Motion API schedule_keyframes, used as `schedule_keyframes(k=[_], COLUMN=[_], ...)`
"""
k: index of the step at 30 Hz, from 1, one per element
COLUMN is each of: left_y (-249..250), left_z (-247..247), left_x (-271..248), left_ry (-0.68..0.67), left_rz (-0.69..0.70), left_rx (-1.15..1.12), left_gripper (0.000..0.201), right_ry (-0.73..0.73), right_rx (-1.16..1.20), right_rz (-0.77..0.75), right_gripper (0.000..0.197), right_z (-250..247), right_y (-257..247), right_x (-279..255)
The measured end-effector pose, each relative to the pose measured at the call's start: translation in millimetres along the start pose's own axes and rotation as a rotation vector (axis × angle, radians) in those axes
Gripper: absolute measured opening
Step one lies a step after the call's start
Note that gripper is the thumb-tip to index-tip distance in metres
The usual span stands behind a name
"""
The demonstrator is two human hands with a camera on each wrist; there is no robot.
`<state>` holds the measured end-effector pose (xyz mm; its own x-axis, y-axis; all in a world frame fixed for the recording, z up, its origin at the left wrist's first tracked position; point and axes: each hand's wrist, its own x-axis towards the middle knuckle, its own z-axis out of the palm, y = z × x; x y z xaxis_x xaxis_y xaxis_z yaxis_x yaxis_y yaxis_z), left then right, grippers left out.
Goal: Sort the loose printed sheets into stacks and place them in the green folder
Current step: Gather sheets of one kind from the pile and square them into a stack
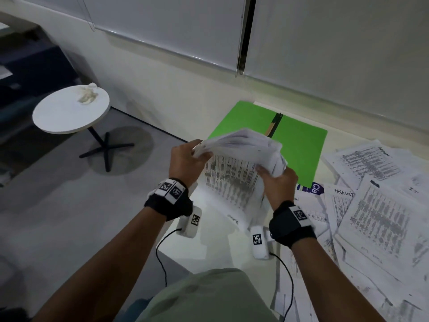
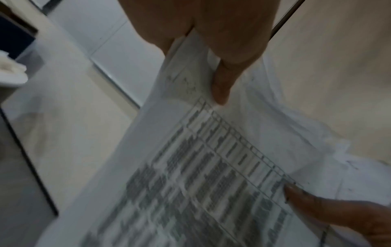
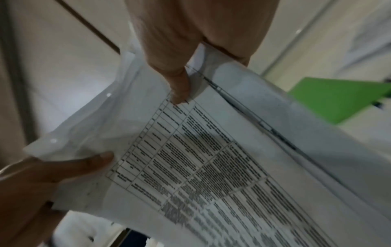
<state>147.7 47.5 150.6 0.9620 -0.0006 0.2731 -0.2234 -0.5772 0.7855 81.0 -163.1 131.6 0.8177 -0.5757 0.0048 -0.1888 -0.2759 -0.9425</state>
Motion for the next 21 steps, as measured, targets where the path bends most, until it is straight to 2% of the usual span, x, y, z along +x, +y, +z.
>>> schedule_keyframes(k=[3,5,7,9,11,12,13,15,17,18,19,21], left_y=[0,7,18,23,14,8,0,-18,-37,-45,-53,-65], left_z=[-36,-57,-58,-42,-26,-23,-23,-30,-43,-50,-55,-61], left_x=[16,26,32,32,29,27,26,25,25,24,23,19], left_ry=[-0.115,-0.250,-0.386,-0.412,-0.363,-0.347,-0.332,-0.291,-0.240,-0.219,-0.204,-0.176], left_rz=[0.029,0.076,0.127,0.178,0.159,0.116,0.087,0.031,-0.084,-0.134,-0.175,-0.201], left_rx=[0.055,0.023,0.027,0.120,0.119,0.067,0.013,-0.069,-0.195,-0.293,-0.400,-0.537], left_gripper=[0.017,0.038,0.055,0.050,0.043,0.035,0.027,0.027,0.012,0.012,0.021,0.030], right_ry=[-0.056,-0.153,-0.296,-0.405,-0.459,-0.480,-0.475,-0.408,-0.264,-0.218,-0.216,-0.286], right_rx=[-0.150,-0.334,-0.542,-0.744,-0.826,-0.788,-0.698,-0.474,-0.345,-0.313,-0.260,-0.003], right_rz=[-0.221,-0.408,-0.602,-0.754,-0.809,-0.795,-0.739,-0.560,-0.390,-0.280,-0.165,0.022], right_gripper=[0.016,0.016,0.008,0.014,0.008,0.003,0.010,0.034,0.054,0.064,0.074,0.092], right_z=[-10,-15,-10,1,8,7,2,-19,-47,-59,-69,-77], right_y=[-30,-55,-75,-93,-104,-104,-102,-89,-62,-45,-29,3], right_x=[18,24,29,28,25,27,30,39,50,56,58,58])
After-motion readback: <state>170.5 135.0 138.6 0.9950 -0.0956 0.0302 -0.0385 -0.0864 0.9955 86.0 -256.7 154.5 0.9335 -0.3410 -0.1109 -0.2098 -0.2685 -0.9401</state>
